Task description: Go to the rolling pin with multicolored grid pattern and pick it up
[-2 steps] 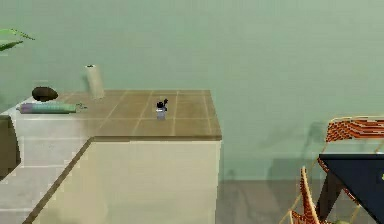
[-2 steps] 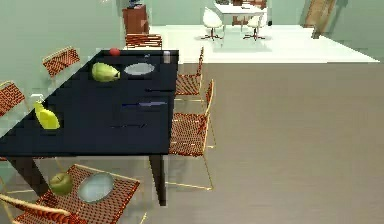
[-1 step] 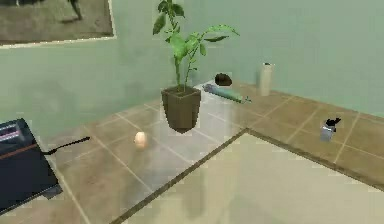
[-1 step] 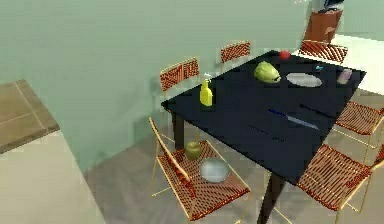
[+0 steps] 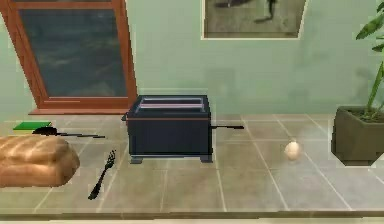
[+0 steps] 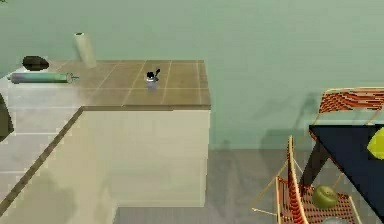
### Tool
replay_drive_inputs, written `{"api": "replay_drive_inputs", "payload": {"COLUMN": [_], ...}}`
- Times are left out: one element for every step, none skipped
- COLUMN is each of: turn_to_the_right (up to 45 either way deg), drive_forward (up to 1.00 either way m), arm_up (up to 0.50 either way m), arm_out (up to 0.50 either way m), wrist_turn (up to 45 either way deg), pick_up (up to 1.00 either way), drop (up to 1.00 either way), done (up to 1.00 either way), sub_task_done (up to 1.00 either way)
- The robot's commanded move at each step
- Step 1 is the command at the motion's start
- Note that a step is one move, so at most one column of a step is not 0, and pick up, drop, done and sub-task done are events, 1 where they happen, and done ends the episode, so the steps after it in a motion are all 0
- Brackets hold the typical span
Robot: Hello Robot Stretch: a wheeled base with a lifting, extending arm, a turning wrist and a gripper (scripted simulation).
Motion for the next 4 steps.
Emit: {"api": "replay_drive_inputs", "payload": {"turn_to_the_right": [-33.0, 45.0, 45.0, 6.0], "drive_forward": [0.0, 0.0, 0.0, 0.0], "arm_up": [0.0, 0.0, 0.0, 0.0], "arm_out": [0.0, 0.0, 0.0, 0.0], "wrist_turn": [0.0, 0.0, 0.0, 0.0], "pick_up": [0.0, 0.0, 0.0, 0.0], "drop": [0.0, 0.0, 0.0, 0.0], "done": [0.0, 0.0, 0.0, 0.0], "sub_task_done": [0.0, 0.0, 0.0, 0.0]}}
